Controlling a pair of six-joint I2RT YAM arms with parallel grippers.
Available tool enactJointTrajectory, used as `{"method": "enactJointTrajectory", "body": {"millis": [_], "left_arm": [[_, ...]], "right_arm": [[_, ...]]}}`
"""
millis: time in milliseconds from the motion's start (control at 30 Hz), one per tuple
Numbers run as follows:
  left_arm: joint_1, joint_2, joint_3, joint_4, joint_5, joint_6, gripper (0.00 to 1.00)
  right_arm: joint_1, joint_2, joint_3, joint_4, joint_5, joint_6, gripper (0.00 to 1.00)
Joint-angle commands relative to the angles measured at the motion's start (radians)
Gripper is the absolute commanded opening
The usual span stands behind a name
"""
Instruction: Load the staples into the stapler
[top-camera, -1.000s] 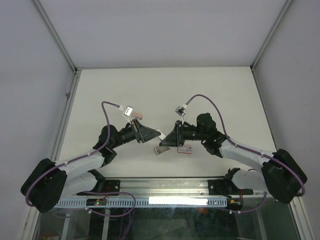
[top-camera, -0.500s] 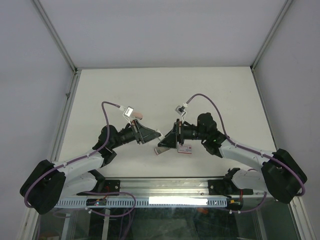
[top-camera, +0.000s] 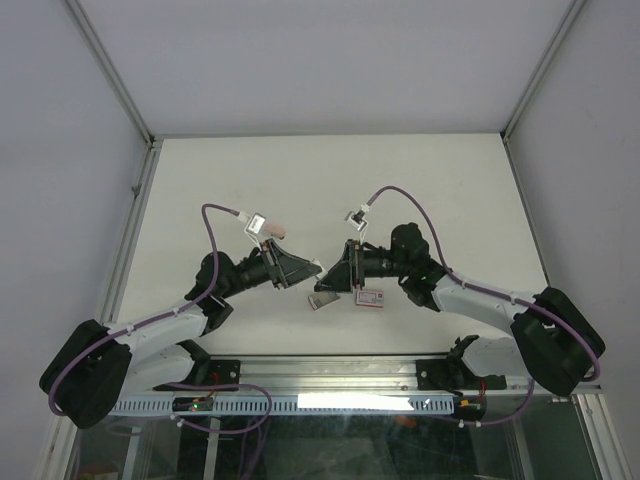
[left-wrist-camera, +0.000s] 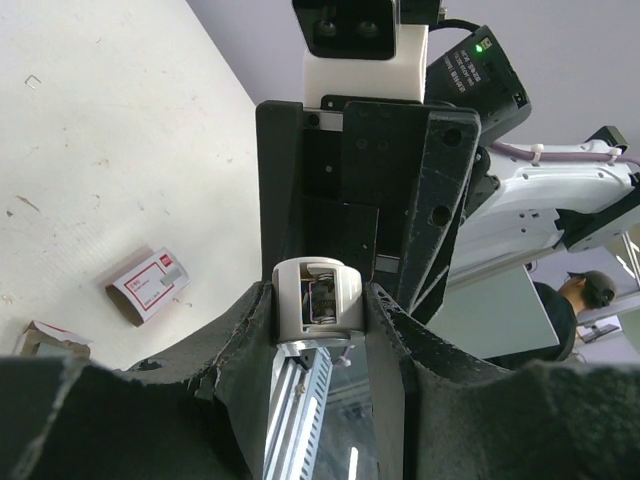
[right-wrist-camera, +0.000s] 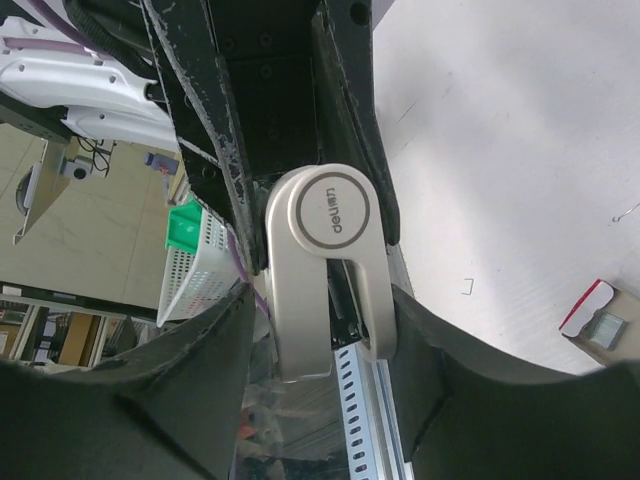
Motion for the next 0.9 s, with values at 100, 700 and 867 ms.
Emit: {"method": "enactJointTrajectory", "body": {"millis": [100, 700, 867], "left_arm": [[-0.008, 0.022, -0.045, 0.076, -0.096, -0.031, 0.14], [-0.007, 0.186, -0.071, 0.198, -0.086, -0.092, 0.21], [-0.005, 0.208, -0.072, 0.194, -0.097, -0.113, 0.34]], "right_arm": [[0.009, 0.005, 0.03, 0.069, -0.008, 0.064, 0.54], [0.008, 0.095, -0.01, 0.185, 0.025, 0.217, 0.47], [0.002, 0.094, -0.02, 0.182, 0.055, 0.227, 0.41]]}}
